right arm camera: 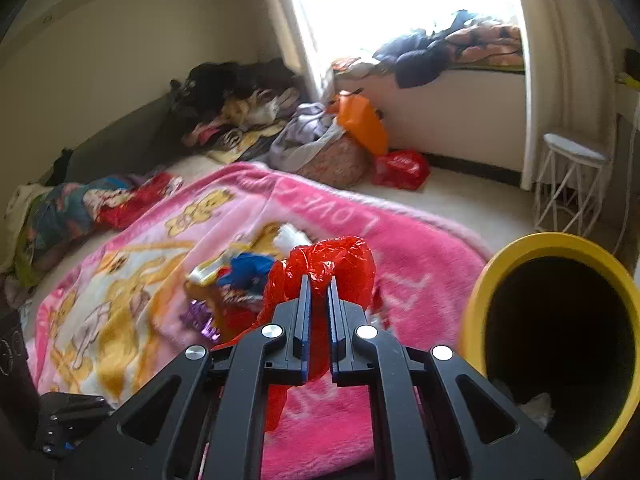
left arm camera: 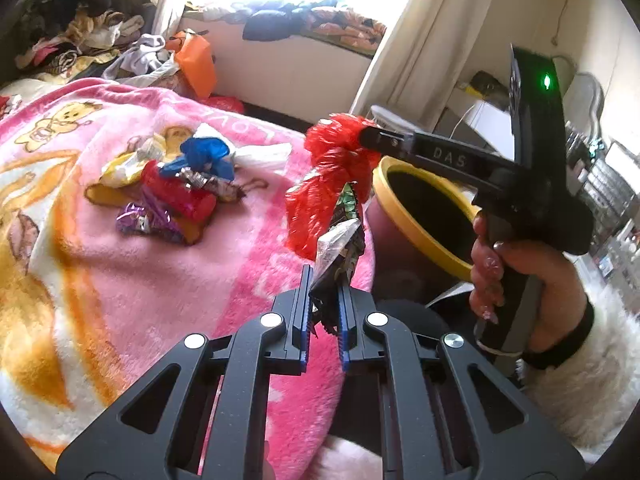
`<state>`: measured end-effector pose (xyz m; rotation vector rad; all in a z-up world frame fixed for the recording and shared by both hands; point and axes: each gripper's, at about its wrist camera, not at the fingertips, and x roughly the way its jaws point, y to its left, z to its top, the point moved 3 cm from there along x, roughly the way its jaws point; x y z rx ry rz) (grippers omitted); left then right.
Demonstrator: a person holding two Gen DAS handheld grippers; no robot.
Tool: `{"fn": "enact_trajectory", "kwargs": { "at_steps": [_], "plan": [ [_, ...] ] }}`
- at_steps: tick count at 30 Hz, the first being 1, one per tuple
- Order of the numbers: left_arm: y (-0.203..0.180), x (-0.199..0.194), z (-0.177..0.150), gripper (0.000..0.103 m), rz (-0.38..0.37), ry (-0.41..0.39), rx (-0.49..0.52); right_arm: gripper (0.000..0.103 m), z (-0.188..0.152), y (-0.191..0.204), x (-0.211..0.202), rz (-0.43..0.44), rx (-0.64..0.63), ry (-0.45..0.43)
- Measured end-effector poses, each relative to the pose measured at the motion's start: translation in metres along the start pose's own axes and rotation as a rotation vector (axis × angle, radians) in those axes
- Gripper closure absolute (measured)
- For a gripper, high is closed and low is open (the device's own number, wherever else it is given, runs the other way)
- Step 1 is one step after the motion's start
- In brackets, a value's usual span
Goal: Collect trash
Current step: 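Carry both held items over the yellow bin and open both tools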
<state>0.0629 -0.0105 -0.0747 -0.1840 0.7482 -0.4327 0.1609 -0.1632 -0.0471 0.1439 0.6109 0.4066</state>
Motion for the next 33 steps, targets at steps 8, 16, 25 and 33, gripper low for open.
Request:
{"fn": "enact_trajectory", "kwargs": {
  "at_steps": [8,16,25,33],
  "plan": [
    [-0.005,-0.008,0.013,0.096,-0.005,-0.046,-0.004,0.096,0.005,-0.03,-0.019,-0.031,0.065,-0.036],
    [-0.013,-0.009,0.024,0.096,-0.005,-0.072,-0.009,0.096,0.006,-0.043,-0.037,-0.063,0.081,-0.065],
    [-0.032,-0.002,0.037,0.096,-0.004,-0.089,0.011,0.096,0.009,-0.062,-0.059,-0.107,0.1,-0.109],
    [-0.047,0.002,0.045,0.096,-0.011,-0.1,0.028,0.096,0.011,-0.08,-0.077,-0.137,0.123,-0.146]
  ]
}}
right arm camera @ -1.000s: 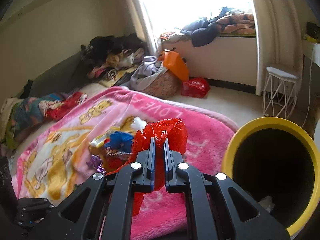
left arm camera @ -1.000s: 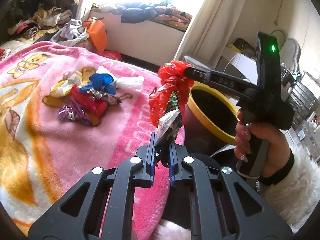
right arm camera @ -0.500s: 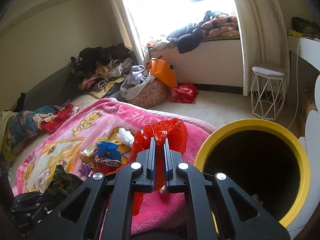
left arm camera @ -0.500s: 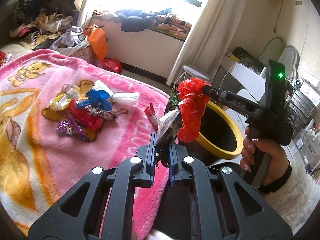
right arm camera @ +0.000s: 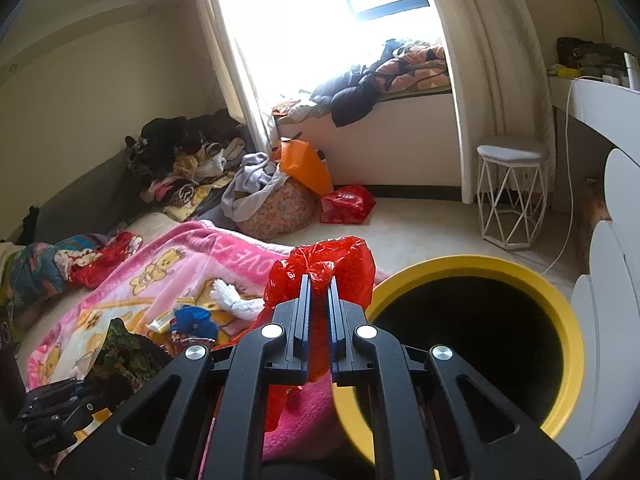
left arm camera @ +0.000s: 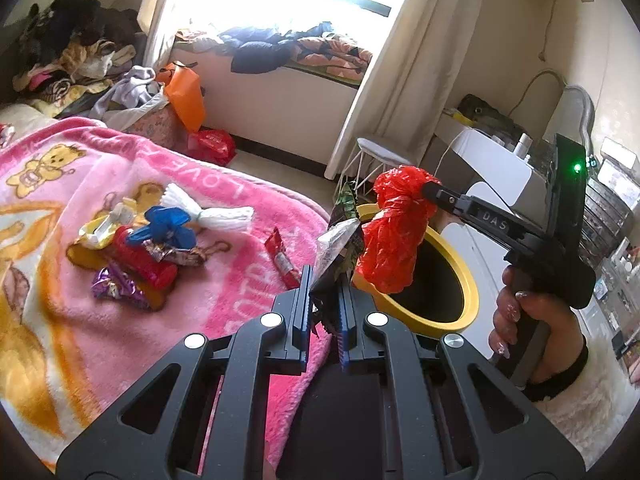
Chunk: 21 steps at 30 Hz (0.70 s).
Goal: Collect trash
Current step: 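Carry both held items over the yellow bin and open both tools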
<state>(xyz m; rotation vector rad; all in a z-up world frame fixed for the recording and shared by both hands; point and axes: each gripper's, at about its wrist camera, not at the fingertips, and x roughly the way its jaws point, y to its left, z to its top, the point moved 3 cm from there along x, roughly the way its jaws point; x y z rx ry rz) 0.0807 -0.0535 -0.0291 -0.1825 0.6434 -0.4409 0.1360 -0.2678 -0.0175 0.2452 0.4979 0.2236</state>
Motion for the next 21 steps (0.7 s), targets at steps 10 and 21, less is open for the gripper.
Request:
{"fn": "enact_trajectory", "kwargs": {
  "at_steps": [10,21],
  "plan": [
    [-0.02,0.01,0.008,0.096,-0.01,-0.006,0.033,0.096,0.005,-0.027,-0.013,-0.057,0.03,-0.032],
    [-0.038,0.024,0.013,0.096,-0.025,-0.004,0.052,0.096,0.007,-0.062,-0.024,-0.162,0.048,-0.064]
  ]
}}
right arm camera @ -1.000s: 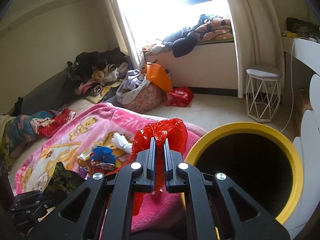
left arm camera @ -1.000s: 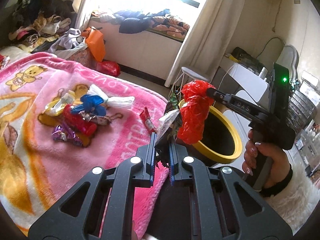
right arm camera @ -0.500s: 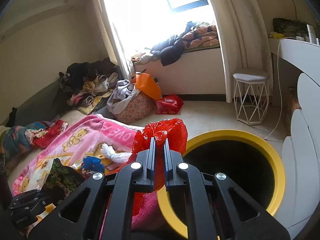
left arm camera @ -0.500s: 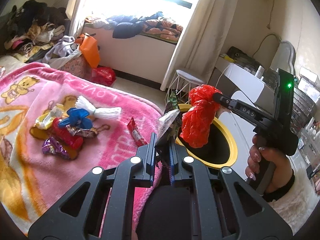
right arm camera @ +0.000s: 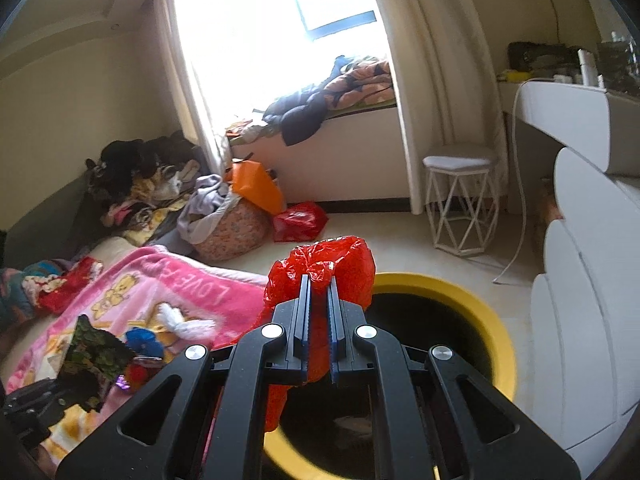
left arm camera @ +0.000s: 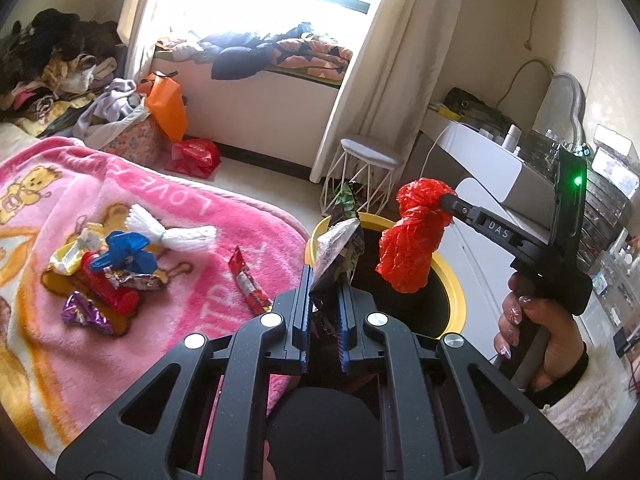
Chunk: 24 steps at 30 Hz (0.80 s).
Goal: Collect trash
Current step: 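Carry both held items over the yellow bin and open both tools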
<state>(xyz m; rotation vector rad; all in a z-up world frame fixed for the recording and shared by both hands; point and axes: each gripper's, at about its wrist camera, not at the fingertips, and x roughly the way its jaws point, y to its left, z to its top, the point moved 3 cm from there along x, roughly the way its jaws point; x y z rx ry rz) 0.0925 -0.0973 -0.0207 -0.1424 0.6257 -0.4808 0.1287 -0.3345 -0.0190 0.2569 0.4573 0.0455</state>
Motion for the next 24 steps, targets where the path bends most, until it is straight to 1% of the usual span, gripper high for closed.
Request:
{"fn": "enact_trajectory", "kwargs": {
  "at_steps": [15,24],
  "plan": [
    [-0.023,0.025,0.005,0.096,-0.023,0.019,0.031,0.096,-0.004,-0.032,0.001,-0.129,-0.022,-0.017],
    [-0.036,0.044,0.005,0.096,-0.031,0.04,0.048,0.096,-0.013,-0.053,0.011,-0.178,-0.011,0.008]
  ]
}}
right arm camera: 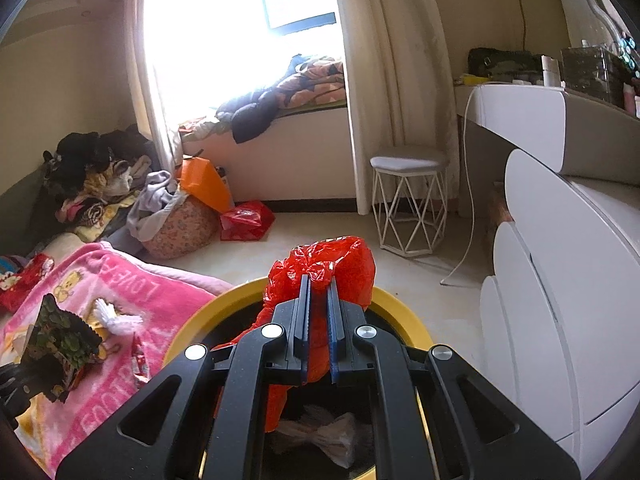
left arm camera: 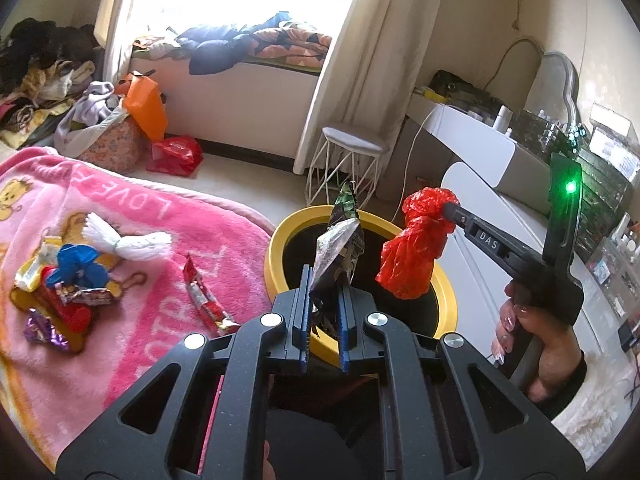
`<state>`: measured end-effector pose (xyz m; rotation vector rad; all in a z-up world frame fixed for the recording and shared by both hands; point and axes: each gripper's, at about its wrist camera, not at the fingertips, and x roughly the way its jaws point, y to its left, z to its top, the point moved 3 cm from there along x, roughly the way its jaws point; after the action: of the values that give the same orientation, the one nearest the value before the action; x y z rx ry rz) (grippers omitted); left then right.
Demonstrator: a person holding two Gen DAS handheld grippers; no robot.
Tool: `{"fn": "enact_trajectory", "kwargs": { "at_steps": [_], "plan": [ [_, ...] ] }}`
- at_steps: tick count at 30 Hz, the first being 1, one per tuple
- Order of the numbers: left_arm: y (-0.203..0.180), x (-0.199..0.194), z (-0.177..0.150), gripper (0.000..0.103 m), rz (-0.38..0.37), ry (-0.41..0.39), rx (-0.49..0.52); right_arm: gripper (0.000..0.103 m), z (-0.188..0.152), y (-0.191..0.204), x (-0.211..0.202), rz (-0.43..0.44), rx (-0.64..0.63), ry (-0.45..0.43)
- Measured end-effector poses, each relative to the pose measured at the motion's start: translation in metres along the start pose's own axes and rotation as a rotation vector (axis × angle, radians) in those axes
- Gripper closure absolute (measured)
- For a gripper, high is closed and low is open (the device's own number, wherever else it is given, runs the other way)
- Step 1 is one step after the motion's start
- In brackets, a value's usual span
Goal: Collect trash
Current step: 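Carry both held items over the yellow bin and open both tools, then move both open tools back over the trash on the blanket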
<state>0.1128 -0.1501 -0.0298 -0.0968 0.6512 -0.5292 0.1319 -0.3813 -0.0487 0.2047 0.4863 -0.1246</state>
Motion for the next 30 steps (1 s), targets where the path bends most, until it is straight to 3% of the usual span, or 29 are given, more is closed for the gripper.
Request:
{"fn": "enact_trajectory", "kwargs": {
  "at_steps": [19,24,25,27,30],
  "plan": [
    [-0.012,0.073,0.004,0.096,-0.006,0.091,-0.001,0.096,-0.022,-0.014,0.034,0.013,-0.009,0.128],
    [-0.015,0.094,0.006,0.095,-0.027,0.13,0.002,0.089,-0.024,-0.019,0.04,0.036,0.019,0.168],
    [-0.016,0.097,0.007,0.086,-0.017,0.13,0.006,0.088,-0.024,-0.019,0.041,0.036,0.023,0.17],
    [-0.017,0.099,0.007,0.075,-0.017,0.133,0.007,0.075,-0.024,-0.021,0.041,0.034,0.027,0.172],
    [-0.018,0.096,0.008,0.056,-0.005,0.115,0.021,0.068,-0.022,-0.025,0.039,0.032,0.043,0.159]
  ]
}}
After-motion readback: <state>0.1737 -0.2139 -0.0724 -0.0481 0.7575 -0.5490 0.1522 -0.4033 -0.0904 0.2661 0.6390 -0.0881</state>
